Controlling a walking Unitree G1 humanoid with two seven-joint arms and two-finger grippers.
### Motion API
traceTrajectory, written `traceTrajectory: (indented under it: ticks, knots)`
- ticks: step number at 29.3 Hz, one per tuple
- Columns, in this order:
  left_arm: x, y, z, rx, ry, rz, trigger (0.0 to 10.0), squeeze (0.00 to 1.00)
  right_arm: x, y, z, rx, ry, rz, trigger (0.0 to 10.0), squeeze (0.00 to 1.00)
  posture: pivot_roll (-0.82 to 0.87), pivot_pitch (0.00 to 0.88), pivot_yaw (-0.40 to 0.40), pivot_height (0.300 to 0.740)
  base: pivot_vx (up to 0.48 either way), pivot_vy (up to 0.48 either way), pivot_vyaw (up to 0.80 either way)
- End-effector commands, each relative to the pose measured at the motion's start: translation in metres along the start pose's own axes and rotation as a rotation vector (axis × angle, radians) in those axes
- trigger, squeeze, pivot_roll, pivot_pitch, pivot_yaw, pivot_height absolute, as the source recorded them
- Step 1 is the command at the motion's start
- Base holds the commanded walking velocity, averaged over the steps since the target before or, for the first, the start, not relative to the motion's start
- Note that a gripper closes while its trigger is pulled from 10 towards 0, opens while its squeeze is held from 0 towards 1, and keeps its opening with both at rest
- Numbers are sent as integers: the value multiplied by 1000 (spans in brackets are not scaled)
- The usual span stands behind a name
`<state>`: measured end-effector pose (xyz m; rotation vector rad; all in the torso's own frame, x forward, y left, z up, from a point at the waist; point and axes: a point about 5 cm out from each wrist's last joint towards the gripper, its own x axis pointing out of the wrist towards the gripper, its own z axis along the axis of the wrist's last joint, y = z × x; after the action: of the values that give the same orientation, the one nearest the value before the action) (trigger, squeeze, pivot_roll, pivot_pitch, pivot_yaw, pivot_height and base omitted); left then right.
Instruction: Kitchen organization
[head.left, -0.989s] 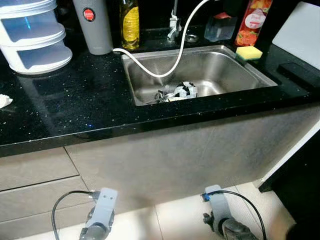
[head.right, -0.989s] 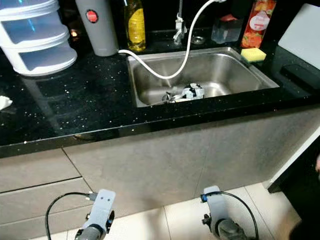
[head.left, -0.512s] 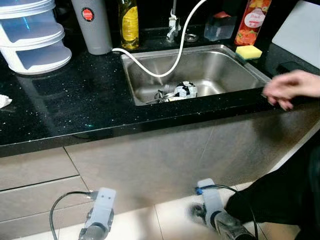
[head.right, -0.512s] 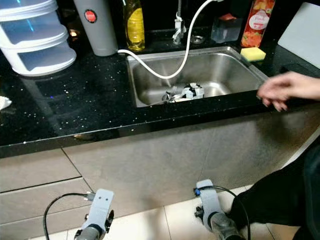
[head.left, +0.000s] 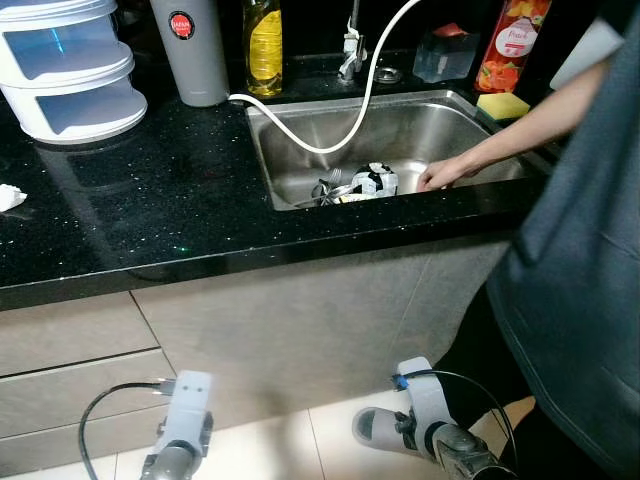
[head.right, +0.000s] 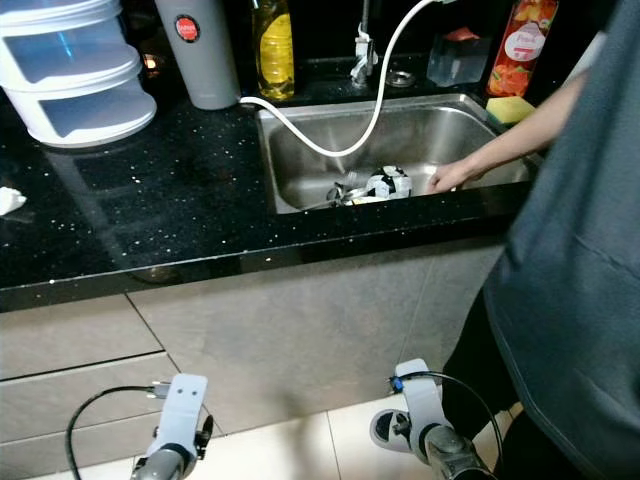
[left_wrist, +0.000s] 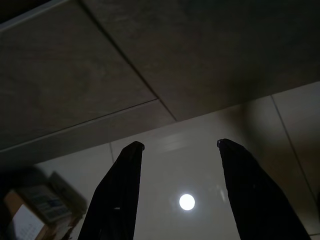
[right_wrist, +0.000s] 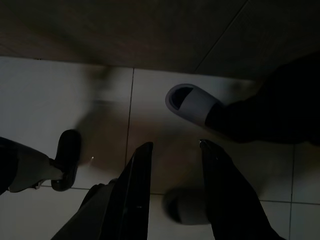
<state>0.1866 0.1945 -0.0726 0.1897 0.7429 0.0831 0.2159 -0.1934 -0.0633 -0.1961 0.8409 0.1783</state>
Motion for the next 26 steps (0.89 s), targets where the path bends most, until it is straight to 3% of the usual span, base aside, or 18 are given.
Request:
traceTrajectory:
  ticks: [1,19,26]
  knots:
    - [0,6,-4,13,24,1,10000,0,0,-4,1,18,9,-19,10000,0,23,0,3,740,0,0,0]
    - [-3,9,-10,-36,29,21,10000,0,-1,1,-8,18,36,-15,10000,0,53,0,13,740,0,0,0]
    - [-2,7,-7,-69,18,25,10000,0,-2,-4,-7,18,35,-24,10000,0,54,0,-9,740,0,0,0]
